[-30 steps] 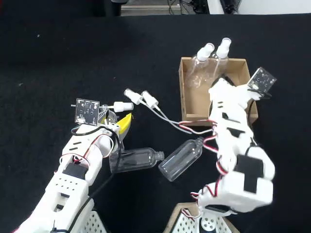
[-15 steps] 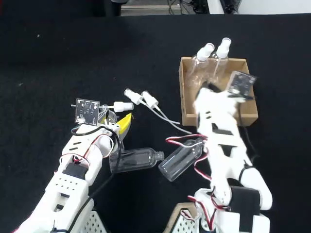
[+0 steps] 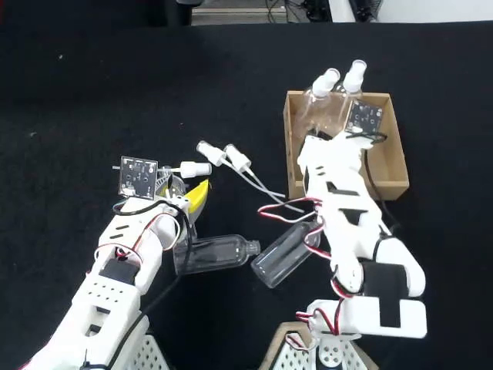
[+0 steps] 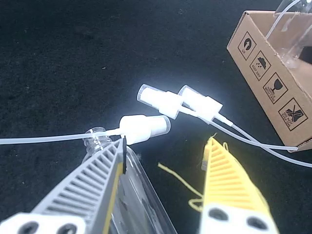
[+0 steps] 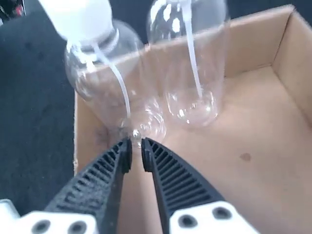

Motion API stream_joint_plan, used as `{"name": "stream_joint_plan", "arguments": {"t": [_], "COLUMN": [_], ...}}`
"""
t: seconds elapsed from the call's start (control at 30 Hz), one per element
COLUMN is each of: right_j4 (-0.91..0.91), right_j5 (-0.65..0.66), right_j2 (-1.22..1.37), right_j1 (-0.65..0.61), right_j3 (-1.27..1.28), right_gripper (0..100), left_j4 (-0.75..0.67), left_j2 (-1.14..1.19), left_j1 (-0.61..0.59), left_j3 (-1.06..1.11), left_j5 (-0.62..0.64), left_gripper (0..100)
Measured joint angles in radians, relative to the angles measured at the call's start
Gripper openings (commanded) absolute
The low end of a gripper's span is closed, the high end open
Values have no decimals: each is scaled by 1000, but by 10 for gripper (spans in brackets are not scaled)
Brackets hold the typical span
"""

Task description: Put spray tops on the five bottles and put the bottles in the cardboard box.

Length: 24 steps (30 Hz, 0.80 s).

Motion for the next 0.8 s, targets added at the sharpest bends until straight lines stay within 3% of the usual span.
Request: {"name": "stream_joint_plan", "arguments": {"t": [0.33, 0.8], "right_j4": [-2, -167], "right_j5": [0, 0], "right_j2": [2, 112], "right_j1": [-44, -46], "right_j3": [-3, -11], "right_gripper": [11, 11], "left_j4": [0, 0], "left_j2": [0, 0], "left_j1": [0, 0], "left_j3": [0, 0], "left_j5": [0, 0], "left_gripper": [256, 256]}}
